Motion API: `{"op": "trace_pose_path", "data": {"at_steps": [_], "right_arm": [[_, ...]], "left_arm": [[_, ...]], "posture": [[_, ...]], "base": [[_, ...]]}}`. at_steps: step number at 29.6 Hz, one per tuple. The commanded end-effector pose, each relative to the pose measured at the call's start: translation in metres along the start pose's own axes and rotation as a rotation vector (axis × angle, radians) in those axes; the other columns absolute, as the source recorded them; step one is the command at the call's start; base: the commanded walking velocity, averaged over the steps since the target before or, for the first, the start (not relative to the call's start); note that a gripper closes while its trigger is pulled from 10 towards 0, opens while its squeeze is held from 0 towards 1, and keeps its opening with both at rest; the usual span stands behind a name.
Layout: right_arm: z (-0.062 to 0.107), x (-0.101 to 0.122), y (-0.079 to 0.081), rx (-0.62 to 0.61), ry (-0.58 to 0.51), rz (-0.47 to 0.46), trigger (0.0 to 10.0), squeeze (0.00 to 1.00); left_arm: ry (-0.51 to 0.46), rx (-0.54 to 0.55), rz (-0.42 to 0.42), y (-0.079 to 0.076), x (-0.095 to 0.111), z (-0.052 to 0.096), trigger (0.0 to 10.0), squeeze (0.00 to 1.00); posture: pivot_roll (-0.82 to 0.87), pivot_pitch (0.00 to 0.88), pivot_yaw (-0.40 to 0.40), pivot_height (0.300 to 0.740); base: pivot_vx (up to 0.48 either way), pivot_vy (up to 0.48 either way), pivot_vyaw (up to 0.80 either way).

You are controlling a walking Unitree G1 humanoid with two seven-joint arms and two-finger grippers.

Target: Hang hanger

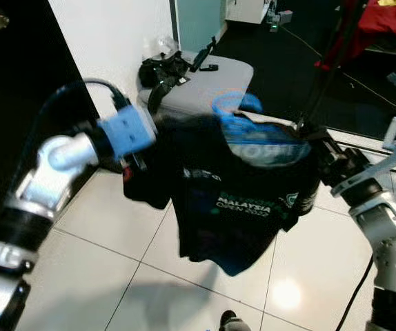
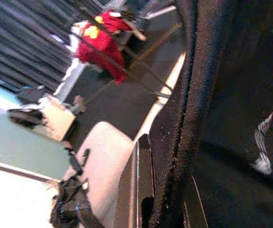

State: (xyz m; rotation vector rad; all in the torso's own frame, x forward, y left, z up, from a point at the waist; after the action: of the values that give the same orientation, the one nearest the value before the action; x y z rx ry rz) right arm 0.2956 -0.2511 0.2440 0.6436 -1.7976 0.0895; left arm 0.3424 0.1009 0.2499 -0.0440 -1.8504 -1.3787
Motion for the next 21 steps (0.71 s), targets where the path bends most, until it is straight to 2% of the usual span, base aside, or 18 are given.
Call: {"op": "trace_pose_path", "data": {"at_steps": [1, 2, 3, 4, 8, 12, 18, 21], "right_arm": [[-0.005, -0.006, 0.004, 0.023, 0.038, 0.004, 0.0, 0.0], [-0.004, -0.011, 0.007, 0.054, 0.087, 0.011, 0.0, 0.0], [-0.004, -0.011, 0.007, 0.054, 0.087, 0.011, 0.0, 0.0], [0.003, -0.024, 0.019, 0.151, 0.195, 0.023, 0.0, 0.0], [0.003, -0.024, 0.019, 0.151, 0.195, 0.023, 0.0, 0.0], [0.026, -0.029, 0.032, 0.312, 0.325, 0.007, 0.0, 0.0], [0.033, -0.029, 0.037, 0.37, 0.355, -0.001, 0.0, 0.0], [0.035, -0.026, 0.044, 0.434, 0.356, -0.01, 0.2, 0.0]], "left_arm": [[-0.025, -0.051, -0.061, -0.009, 0.007, 0.0, 10.0, 0.0], [-0.003, -0.058, -0.082, -0.007, 0.003, 0.003, 10.0, 0.0], [-0.003, -0.058, -0.082, -0.007, 0.003, 0.003, 10.0, 0.0], [0.046, -0.061, -0.129, 0.001, -0.004, 0.011, 10.0, 0.0], [0.046, -0.061, -0.129, 0.001, -0.004, 0.011, 10.0, 0.0], [0.097, -0.057, -0.171, 0.027, -0.01, 0.028, 10.0, 0.0], [0.099, -0.063, -0.167, 0.032, -0.008, 0.031, 10.0, 0.0], [0.041, -0.132, -0.08, 0.021, -0.001, 0.026, 10.0, 0.0]], "posture": [[-0.02, 0.182, 0.014, 0.74], [-0.02, 0.184, 0.014, 0.74], [-0.02, 0.184, 0.014, 0.74], [-0.03, 0.185, 0.015, 0.74], [-0.03, 0.185, 0.015, 0.74], [-0.03, 0.189, 0.018, 0.74], [-0.03, 0.189, 0.02, 0.74], [-0.04, 0.188, 0.022, 0.74]], "base": [[0.0, 0.0, 0.0], [0.0, 0.0, 0.0], [0.0, 0.0, 0.0], [0.0, 0.0, 0.0], [0.0, 0.0, 0.0], [0.0, 0.0, 0.0], [0.0, 0.0, 0.0], [0.0, 0.0, 0.0]]}}
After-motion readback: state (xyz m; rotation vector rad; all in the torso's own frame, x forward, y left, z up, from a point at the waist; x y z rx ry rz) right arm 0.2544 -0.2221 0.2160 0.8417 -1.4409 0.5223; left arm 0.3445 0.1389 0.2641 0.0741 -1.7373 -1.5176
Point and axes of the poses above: a point about 5 cm out from each wrist's last joint towards the gripper, its own z axis pointing back from the gripper into the wrist, its own x axis along the axis of the wrist's last joint, y = z × x, the point moved 1 cm from there along -z, pointing out of the wrist towards the gripper, and after that the axes turned 7 degrees about z, right-handed, at the moved point
